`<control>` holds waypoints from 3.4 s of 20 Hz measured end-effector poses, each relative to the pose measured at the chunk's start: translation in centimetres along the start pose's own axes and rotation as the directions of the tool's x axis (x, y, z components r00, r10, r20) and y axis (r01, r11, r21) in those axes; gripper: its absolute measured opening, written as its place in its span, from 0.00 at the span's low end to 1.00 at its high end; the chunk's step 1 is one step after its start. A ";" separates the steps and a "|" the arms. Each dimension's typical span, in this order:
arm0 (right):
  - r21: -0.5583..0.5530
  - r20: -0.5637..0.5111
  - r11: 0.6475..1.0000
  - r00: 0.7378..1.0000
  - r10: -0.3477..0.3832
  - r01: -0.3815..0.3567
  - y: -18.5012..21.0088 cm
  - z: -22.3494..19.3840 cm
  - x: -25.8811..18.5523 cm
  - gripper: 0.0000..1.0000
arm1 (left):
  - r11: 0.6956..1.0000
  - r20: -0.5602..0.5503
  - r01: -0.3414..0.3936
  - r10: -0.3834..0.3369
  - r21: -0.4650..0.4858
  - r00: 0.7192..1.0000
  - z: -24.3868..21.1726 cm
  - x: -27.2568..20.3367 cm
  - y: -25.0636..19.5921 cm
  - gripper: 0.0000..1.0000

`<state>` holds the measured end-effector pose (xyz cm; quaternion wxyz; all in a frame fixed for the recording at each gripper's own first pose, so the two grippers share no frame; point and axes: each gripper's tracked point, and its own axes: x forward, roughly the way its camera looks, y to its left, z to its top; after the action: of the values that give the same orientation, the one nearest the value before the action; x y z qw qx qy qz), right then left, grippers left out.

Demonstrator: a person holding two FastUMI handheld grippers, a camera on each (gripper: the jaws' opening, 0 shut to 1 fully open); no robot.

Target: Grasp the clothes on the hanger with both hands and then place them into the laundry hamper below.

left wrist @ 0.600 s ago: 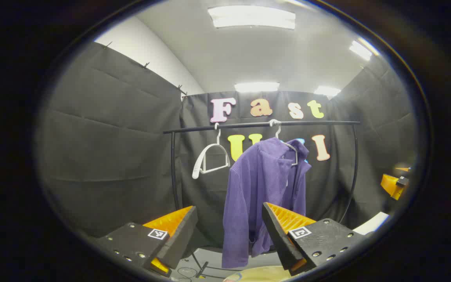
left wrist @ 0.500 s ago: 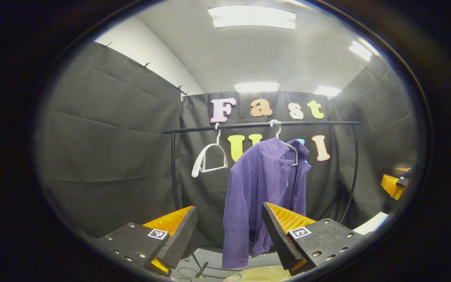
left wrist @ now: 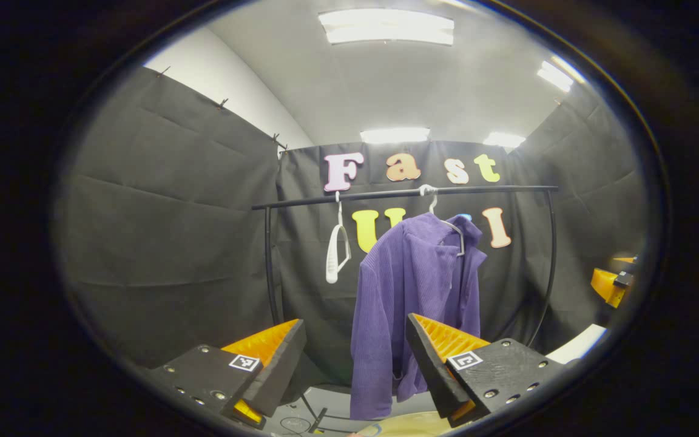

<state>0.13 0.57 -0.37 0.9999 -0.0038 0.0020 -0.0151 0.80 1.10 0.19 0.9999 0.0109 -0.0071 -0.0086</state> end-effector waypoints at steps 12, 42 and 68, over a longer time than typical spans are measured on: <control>-0.005 0.051 1.000 0.999 -0.017 0.017 2.8 1.6 -0.1 0.94 | 0.997 0.039 0.069 -0.067 -0.030 0.997 1.4 0.6 1.5 0.97; 0.126 0.076 0.915 0.923 0.376 -0.383 12.8 2.7 24.9 0.95 | 1.000 0.037 0.001 -0.001 -0.003 0.999 1.9 16.6 -13.9 0.95; -0.039 0.150 0.917 0.905 0.399 -0.398 16.8 1.9 33.4 0.02 | 0.982 0.011 -0.180 0.180 0.049 0.984 -0.7 21.0 -12.4 0.01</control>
<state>34.00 16.40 1.23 0.9790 -0.0084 -0.0748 0.1896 21.63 -11.68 -0.47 0.9959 0.0349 -0.0118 0.0821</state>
